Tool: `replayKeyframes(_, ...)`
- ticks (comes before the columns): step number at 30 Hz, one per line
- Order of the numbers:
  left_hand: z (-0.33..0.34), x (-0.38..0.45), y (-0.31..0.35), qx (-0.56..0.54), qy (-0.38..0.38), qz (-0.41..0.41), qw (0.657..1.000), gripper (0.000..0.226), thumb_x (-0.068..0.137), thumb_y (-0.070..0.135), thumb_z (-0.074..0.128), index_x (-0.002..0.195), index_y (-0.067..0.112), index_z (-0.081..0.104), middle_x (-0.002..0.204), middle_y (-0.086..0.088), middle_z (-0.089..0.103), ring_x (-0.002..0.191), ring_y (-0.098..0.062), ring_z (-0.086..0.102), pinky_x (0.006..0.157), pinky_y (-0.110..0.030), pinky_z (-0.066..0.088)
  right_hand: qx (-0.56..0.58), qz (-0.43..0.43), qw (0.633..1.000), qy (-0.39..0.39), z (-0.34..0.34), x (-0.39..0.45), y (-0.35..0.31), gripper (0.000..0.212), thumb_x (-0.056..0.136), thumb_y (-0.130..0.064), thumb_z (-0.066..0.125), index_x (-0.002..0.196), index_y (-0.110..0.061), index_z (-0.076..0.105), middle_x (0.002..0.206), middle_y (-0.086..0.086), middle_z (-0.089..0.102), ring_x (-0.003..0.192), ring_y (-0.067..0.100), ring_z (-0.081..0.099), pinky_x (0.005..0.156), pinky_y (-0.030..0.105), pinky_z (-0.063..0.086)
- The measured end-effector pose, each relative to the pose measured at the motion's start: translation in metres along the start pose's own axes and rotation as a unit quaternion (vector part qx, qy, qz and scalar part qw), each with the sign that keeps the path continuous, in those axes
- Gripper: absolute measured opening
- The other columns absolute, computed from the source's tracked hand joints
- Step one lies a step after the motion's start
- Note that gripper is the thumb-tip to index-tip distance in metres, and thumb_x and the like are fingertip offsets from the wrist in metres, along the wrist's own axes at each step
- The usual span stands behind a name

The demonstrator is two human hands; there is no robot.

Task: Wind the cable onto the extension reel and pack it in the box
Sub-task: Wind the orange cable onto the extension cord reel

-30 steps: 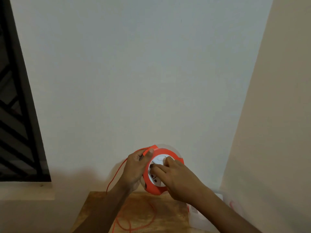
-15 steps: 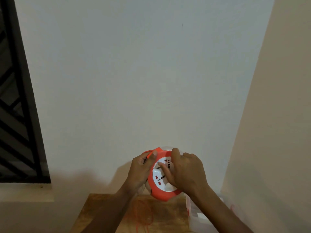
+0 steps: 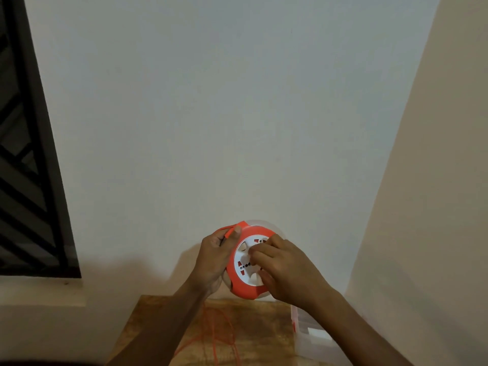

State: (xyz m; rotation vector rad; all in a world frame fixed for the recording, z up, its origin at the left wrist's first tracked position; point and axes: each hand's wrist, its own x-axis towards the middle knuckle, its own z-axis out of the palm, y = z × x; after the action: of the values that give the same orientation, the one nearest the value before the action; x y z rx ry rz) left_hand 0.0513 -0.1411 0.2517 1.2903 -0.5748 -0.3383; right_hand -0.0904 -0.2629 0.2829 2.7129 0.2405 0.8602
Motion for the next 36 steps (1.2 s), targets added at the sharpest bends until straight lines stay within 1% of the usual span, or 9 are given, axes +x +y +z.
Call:
replayKeyframes(4,0.002,-0.003,0.002,0.011,-0.008,0.006,1.000,0.034,0.079,0.057,0.065,0.105,0.037,0.072,0.093,0.019,0.081,0.086,-0.015,0.081,0.063,-0.026,0.063,-0.003,0.000,0.999,-0.052,0.003,0.000,-0.003,0.055,0.064,-0.028,0.090,0.114,-0.023,0.068,0.127,-0.001,0.066,0.109,0.026,0.063,0.090,0.044,0.056)
replayKeyframes(8,0.004,-0.006,0.001,0.023,-0.019,0.016,0.999,0.026,0.081,0.058,0.065,0.101,0.044,0.074,0.097,0.022,0.080,0.091,-0.010,0.079,0.064,-0.021,0.061,-0.037,-0.010,0.997,-0.063,0.007,0.001,-0.009,0.066,0.057,-0.032,0.092,0.116,-0.023,0.064,0.122,0.000,0.067,0.105,0.028,0.062,0.086,0.043,0.055)
replayKeyframes(12,0.004,-0.009,0.001,0.010,-0.028,0.008,1.000,0.020,0.081,0.058,0.066,0.097,0.051,0.077,0.105,0.014,0.081,0.096,-0.015,0.079,0.068,-0.025,0.063,-0.072,-0.020,0.997,-0.012,0.010,0.003,-0.012,0.065,0.055,-0.032,0.091,0.111,-0.016,0.063,0.107,0.004,0.071,0.091,0.030,0.061,0.074,0.041,0.055)
replayKeyframes(16,0.002,-0.008,0.006,0.018,-0.025,0.014,0.999,0.028,0.081,0.059,0.067,0.103,0.045,0.076,0.105,0.012,0.081,0.093,-0.017,0.080,0.069,-0.028,0.064,-0.111,-0.015,0.992,0.053,0.011,0.004,-0.009,0.061,0.061,-0.040,0.087,0.108,-0.011,0.064,0.098,0.010,0.073,0.083,0.031,0.064,0.074,0.040,0.054)
replayKeyframes(20,0.004,-0.010,0.003,0.029,-0.030,0.018,0.999,0.036,0.083,0.058,0.067,0.110,0.036,0.076,0.107,0.006,0.082,0.093,-0.020,0.080,0.074,-0.033,0.066,-0.086,0.087,0.987,0.105,0.011,0.011,-0.005,0.053,0.073,-0.056,0.072,0.096,-0.009,0.063,0.078,0.009,0.072,0.067,0.029,0.063,0.067,0.038,0.049)
replayKeyframes(23,0.006,-0.013,0.003,0.028,-0.021,0.014,0.999,0.031,0.081,0.059,0.067,0.104,0.040,0.074,0.100,0.013,0.082,0.089,-0.016,0.080,0.067,-0.026,0.064,-0.062,0.144,0.982,0.102,0.011,0.011,-0.005,0.053,0.078,-0.060,0.063,0.095,-0.010,0.063,0.071,0.006,0.071,0.057,0.026,0.062,0.065,0.036,0.049)
replayKeyframes(28,0.006,-0.005,0.005,0.006,-0.021,0.004,1.000,0.036,0.081,0.057,0.067,0.108,0.035,0.074,0.102,0.007,0.082,0.088,-0.022,0.081,0.068,-0.031,0.065,-0.004,0.251,0.963,0.097,0.018,0.017,-0.003,0.053,0.080,-0.062,0.057,0.097,-0.012,0.060,0.066,0.000,0.069,0.051,0.020,0.063,0.064,0.037,0.053)
replayKeyframes(32,0.005,-0.003,0.003,-0.005,-0.022,-0.010,1.000,0.042,0.081,0.056,0.067,0.113,0.030,0.073,0.103,0.003,0.082,0.089,-0.025,0.081,0.069,-0.033,0.066,0.005,0.250,0.964,0.094,0.017,0.016,-0.002,0.053,0.079,-0.061,0.062,0.097,-0.012,0.062,0.067,-0.001,0.069,0.053,0.020,0.065,0.065,0.038,0.053)
replayKeyframes(36,0.003,-0.004,0.005,-0.020,-0.031,-0.021,0.999,0.029,0.086,0.051,0.066,0.107,0.032,0.074,0.100,0.002,0.083,0.086,-0.025,0.081,0.064,-0.029,0.064,-0.013,0.222,0.968,0.120,0.012,0.017,0.002,0.050,0.073,-0.058,0.073,0.088,-0.011,0.068,0.065,0.001,0.070,0.054,0.021,0.063,0.058,0.034,0.052)
